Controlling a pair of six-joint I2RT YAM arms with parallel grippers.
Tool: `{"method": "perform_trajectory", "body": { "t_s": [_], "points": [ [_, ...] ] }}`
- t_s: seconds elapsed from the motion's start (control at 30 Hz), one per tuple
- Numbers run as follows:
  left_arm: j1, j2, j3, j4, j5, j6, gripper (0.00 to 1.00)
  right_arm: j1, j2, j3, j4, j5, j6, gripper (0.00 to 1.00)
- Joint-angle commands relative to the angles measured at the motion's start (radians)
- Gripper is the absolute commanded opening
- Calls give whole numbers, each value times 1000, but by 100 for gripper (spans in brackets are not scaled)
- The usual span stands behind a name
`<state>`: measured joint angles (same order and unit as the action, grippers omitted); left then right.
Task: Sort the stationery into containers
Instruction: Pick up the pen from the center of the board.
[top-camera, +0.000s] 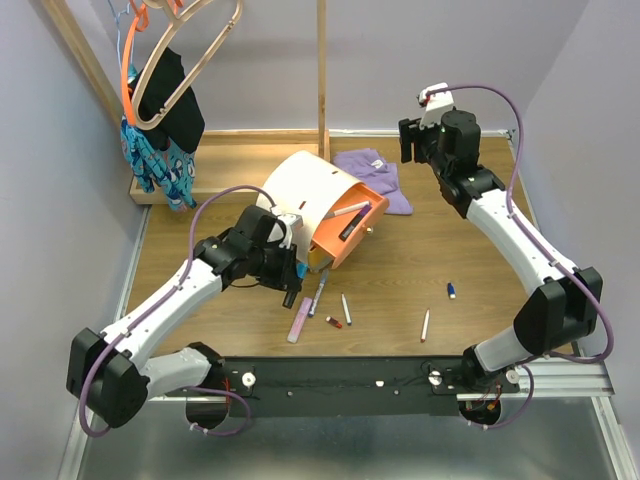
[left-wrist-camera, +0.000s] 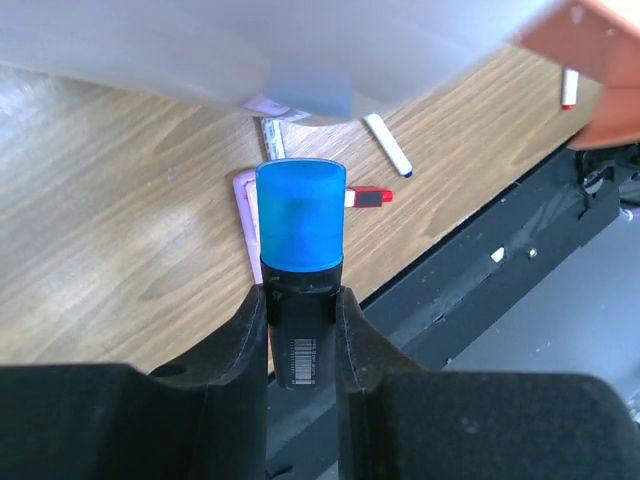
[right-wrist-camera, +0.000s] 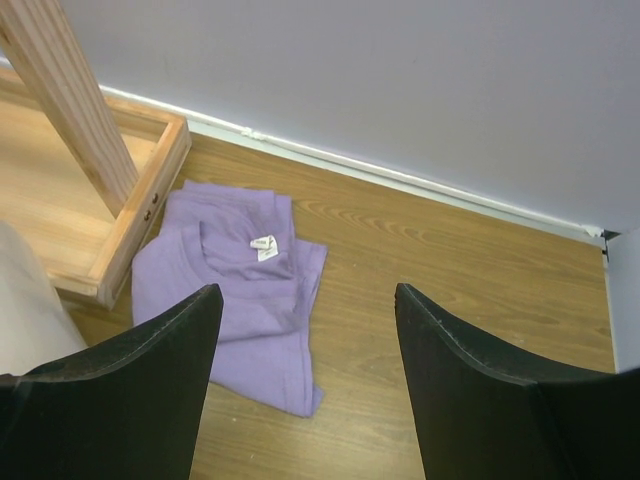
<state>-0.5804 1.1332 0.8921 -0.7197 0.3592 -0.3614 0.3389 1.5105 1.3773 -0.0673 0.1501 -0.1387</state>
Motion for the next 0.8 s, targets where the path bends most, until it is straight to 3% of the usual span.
{"method": "perform_trajectory", "body": {
  "t_s": [0.0, 0.2, 0.43, 0.67, 0.77],
  "points": [
    [-9, -62, 36, -18, 27, 58, 0, -5, -59, 42, -104, 2, 19, 77],
    [-21, -135, 131, -17, 98, 154, 0, -5, -98, 49, -174, 10, 11, 76],
    [-29, -84, 338, -37, 317, 408, 0, -5, -159, -29, -145, -12, 2, 76],
    [-19, -13, 436, 83, 264, 460, 0, -5, -205, -122, -50, -44, 24, 76],
    [8, 8, 435, 161, 247, 400, 0, -5, -207, -112, -67, -17, 4, 76]
  ]
}}
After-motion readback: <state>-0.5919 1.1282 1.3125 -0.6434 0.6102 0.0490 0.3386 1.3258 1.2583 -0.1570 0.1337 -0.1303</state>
